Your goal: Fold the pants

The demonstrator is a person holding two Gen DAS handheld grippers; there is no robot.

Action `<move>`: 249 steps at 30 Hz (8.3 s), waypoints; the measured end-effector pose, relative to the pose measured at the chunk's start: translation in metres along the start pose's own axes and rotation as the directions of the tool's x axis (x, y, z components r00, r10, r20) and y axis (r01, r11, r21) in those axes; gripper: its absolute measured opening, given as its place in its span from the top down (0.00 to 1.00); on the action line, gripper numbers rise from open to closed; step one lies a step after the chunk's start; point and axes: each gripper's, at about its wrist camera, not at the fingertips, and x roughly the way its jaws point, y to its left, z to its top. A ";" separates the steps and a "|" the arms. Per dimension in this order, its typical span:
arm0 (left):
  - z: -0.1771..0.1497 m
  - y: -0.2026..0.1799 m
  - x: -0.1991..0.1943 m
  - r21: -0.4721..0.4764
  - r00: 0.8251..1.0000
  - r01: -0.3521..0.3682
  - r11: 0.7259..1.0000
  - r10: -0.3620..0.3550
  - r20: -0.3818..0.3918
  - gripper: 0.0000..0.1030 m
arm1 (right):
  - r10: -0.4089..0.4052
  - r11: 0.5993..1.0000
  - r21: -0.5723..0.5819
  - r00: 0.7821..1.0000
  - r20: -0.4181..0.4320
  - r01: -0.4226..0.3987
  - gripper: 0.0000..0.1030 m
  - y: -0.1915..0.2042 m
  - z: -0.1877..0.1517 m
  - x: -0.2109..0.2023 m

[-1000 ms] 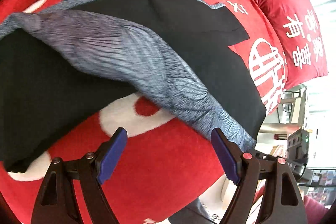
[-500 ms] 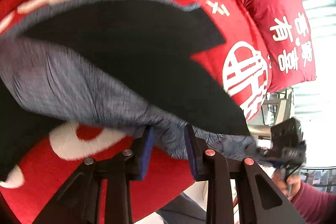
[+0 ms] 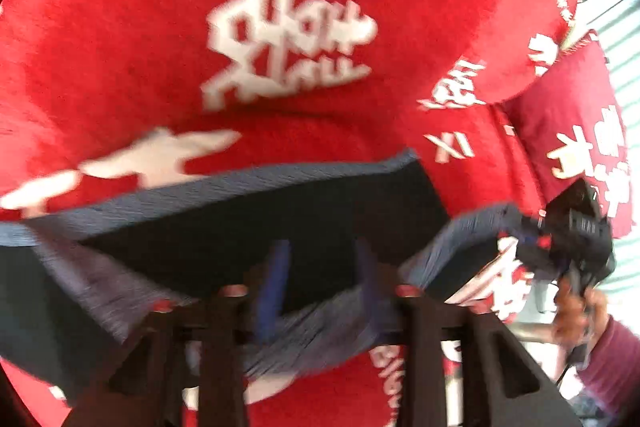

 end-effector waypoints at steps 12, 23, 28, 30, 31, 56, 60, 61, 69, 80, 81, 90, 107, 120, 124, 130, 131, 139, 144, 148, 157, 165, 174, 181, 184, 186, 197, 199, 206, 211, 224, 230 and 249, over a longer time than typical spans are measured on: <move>-0.026 0.042 0.040 -0.042 0.974 -0.210 0.977 0.205 -0.095 0.30 | -0.420 0.895 -0.137 0.906 0.061 0.424 0.73 0.011 0.061 0.034; -0.025 0.031 0.076 -0.041 0.966 -0.227 0.973 0.220 -0.135 0.30 | -0.453 0.891 0.041 0.887 0.092 0.451 0.56 -0.049 0.021 -0.005; -0.020 0.022 0.070 -0.042 0.968 -0.232 0.972 0.226 -0.110 0.30 | -0.427 0.903 0.101 0.898 0.104 0.418 0.84 -0.060 0.034 -0.003; -0.016 0.020 0.069 -0.036 0.967 -0.243 0.969 0.238 -0.095 0.30 | -0.377 0.926 0.043 0.913 0.157 0.376 1.00 -0.044 0.039 -0.012; -0.013 0.022 0.072 -0.035 0.962 -0.256 0.966 0.252 -0.101 0.30 | -0.385 0.922 0.027 0.906 0.174 0.387 1.00 -0.039 0.041 -0.013; 0.032 0.079 0.097 -0.239 0.873 -0.482 0.843 0.484 -0.054 0.22 | -0.530 0.756 -0.400 0.843 0.092 0.519 0.53 0.050 0.063 0.195; 0.014 0.047 0.082 -0.134 0.881 -0.472 0.872 0.472 -0.028 0.22 | -0.414 0.851 -0.339 0.909 0.039 0.402 0.52 0.035 0.036 0.124; 0.007 0.040 0.082 -0.109 0.882 -0.471 0.875 0.471 -0.032 0.22 | -0.404 0.865 -0.314 0.915 0.027 0.391 0.52 0.026 0.027 0.109; -0.035 0.030 0.096 -0.060 0.882 -0.468 0.881 0.463 -0.085 0.22 | -0.327 0.944 0.063 0.943 0.066 0.323 0.49 -0.068 -0.017 0.015; -0.031 0.038 0.099 -0.038 0.874 -0.482 0.875 0.478 -0.087 0.17 | -0.170 0.974 0.180 0.968 0.186 0.137 0.50 -0.087 0.008 0.016; -0.032 0.039 0.098 -0.042 0.875 -0.482 0.875 0.477 -0.088 0.17 | -0.171 0.975 0.174 0.968 0.184 0.139 0.50 -0.085 0.009 0.021; -0.033 0.045 0.098 -0.052 0.874 -0.479 0.876 0.471 -0.118 0.13 | -0.211 0.972 0.143 0.961 0.178 0.187 0.88 -0.059 0.021 0.032; -0.052 0.091 0.066 -0.080 0.877 -0.472 0.878 0.459 -0.142 0.13 | -0.368 0.930 0.077 0.921 0.128 0.360 0.67 -0.047 -0.005 0.006; -0.099 0.215 -0.011 -0.143 0.881 -0.469 0.871 0.453 -0.133 0.13 | -0.135 0.991 -0.016 0.967 -0.216 0.135 0.67 0.023 -0.155 0.188; -0.103 0.268 -0.040 -0.133 0.867 -0.498 0.857 0.489 -0.098 0.13 | -0.086 0.995 0.027 0.950 -0.301 0.098 0.67 0.028 -0.202 0.254; -0.113 0.360 -0.067 -0.184 0.801 -0.597 0.781 0.591 -0.092 0.13 | -0.046 0.993 0.086 0.933 -0.356 0.082 0.67 0.027 -0.236 0.318; -0.117 0.376 -0.066 -0.198 0.795 -0.606 0.771 0.597 -0.109 0.13 | -0.053 0.992 0.084 0.932 -0.359 0.089 0.67 0.026 -0.238 0.324; -0.137 0.424 -0.061 -0.205 0.836 -0.548 0.811 0.541 -0.095 0.06 | -0.136 0.989 -0.006 0.911 -0.389 0.145 0.67 0.044 -0.246 0.349; -0.138 0.436 -0.060 -0.219 0.847 -0.529 0.820 0.526 -0.078 0.00 | -0.175 0.984 -0.026 0.911 -0.373 0.178 0.67 0.046 -0.243 0.356; -0.140 0.431 -0.067 -0.239 0.867 -0.496 0.835 0.493 -0.076 0.00 | -0.194 0.980 -0.030 0.908 -0.372 0.197 0.67 0.051 -0.241 0.369; -0.140 0.431 -0.066 -0.235 0.871 -0.489 0.840 0.487 -0.070 0.00 | -0.200 0.978 -0.013 0.903 -0.379 0.210 0.60 0.042 -0.262 0.360; -0.142 0.434 -0.066 -0.224 0.880 -0.472 0.853 0.472 -0.057 0.00 | -0.148 0.983 0.063 0.945 -0.291 0.173 0.66 0.040 -0.253 0.374; -0.152 0.431 -0.071 -0.186 0.876 -0.480 0.858 0.478 -0.054 0.00 | -0.396 0.912 -0.220 0.886 -0.241 0.347 0.92 0.075 -0.273 0.369; -0.149 0.405 -0.087 -0.167 0.869 -0.493 0.854 0.490 -0.065 0.00 | -0.367 0.926 -0.183 0.899 -0.240 0.329 0.76 0.071 -0.254 0.329; -0.141 0.372 -0.092 -0.137 0.898 -0.437 0.889 0.441 -0.007 0.00 | -0.397 0.915 -0.136 0.909 -0.126 0.381 0.63 0.068 -0.227 0.288; -0.132 0.347 -0.085 -0.113 0.922 -0.383 0.917 0.387 0.016 0.00 | -0.394 0.919 -0.052 0.916 -0.077 0.391 0.57 0.055 -0.208 0.269; -0.149 0.265 -0.006 0.076 0.932 -0.350 0.934 0.355 -0.073 0.00 | -0.506 0.862 -0.076 0.860 -0.064 0.502 0.93 0.039 -0.200 0.259; -0.146 0.270 -0.006 0.048 0.936 -0.334 0.941 0.337 -0.104 0.00 | -0.525 0.849 -0.109 0.848 -0.071 0.517 0.93 0.044 -0.201 0.257; -0.140 0.271 -0.013 0.022 0.937 -0.332 0.943 0.332 -0.112 0.00 | -0.577 0.779 -0.318 0.816 -0.024 0.541 0.76 0.092 -0.198 0.269; -0.116 0.282 -0.033 -0.003 0.939 -0.343 0.939 0.343 -0.020 0.00 | -0.619 0.705 -0.458 0.785 -0.023 0.542 0.69 0.112 -0.190 0.316; -0.140 0.383 -0.046 -0.150 0.900 -0.435 0.888 0.428 -0.077 0.00 | -0.710 0.606 -0.537 0.704 -0.033 0.586 0.53 0.104 -0.200 0.334; -0.148 0.385 -0.080 -0.166 0.873 -0.481 0.861 0.487 0.000 0.00 | -0.789 0.493 -0.623 0.614 -0.025 0.607 0.41 0.116 -0.210 0.355; -0.183 0.516 -0.132 -0.446 0.993 -0.052 0.893 0.093 0.071 0.16 | -0.740 0.526 -0.748 0.651 -0.167 0.406 0.40 0.169 -0.281 0.455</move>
